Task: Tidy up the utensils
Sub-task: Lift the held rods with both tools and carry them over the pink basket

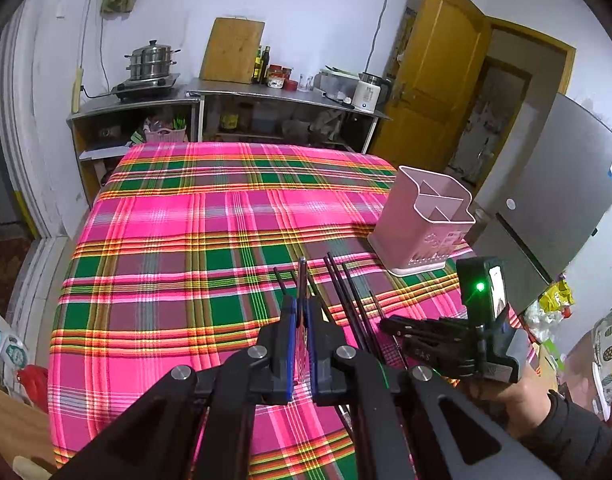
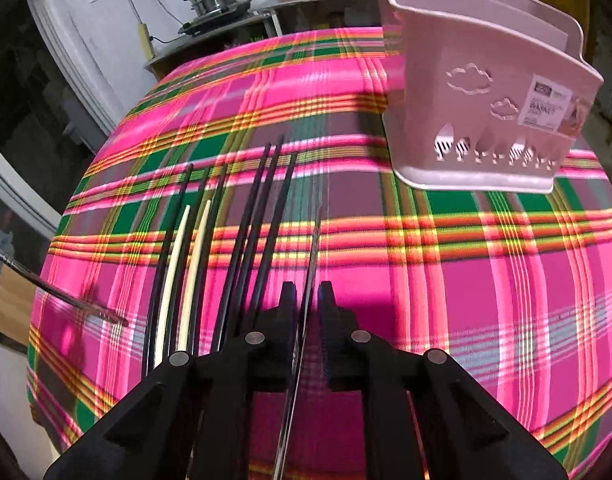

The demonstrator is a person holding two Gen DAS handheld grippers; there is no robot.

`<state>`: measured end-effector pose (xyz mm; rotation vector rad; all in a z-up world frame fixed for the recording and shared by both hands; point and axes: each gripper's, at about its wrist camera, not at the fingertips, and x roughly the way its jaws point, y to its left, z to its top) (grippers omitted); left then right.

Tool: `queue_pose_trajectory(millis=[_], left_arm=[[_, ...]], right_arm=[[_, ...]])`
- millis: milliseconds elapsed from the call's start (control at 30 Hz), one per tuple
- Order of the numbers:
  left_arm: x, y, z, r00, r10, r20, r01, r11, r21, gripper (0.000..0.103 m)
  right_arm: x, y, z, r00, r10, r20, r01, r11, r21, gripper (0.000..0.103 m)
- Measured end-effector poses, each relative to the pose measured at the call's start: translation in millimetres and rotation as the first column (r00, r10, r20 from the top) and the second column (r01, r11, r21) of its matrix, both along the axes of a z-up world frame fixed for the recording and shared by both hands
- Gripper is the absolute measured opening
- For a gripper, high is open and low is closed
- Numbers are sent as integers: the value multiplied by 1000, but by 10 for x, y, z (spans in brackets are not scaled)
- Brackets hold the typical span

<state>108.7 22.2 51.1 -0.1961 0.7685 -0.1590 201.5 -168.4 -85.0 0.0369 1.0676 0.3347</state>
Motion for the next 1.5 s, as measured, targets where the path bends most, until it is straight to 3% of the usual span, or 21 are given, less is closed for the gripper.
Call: queue_pose_trajectory(millis=[400,533,1167,1500], left_arm=[[37,-49,-74,1000,-9,-19,9,1000,-7,5],[35,-46,-66,1000,-10,-16,10,1000,-5,5],[-112,-203,286,997,-54,49,54,999,1,5],[110,-435,494,991,-121,51,122,992,-19,5]], right_arm=[[174,119,-14,999,44,-19,-45,997,-57,7],[192,44,16,999,26,-37,-26,1000,-4,6],[-319,-358,1118,977,-4,215,-26,991,134,6],[-439,-541,1379,959,-50,280,1,986,169,6]])
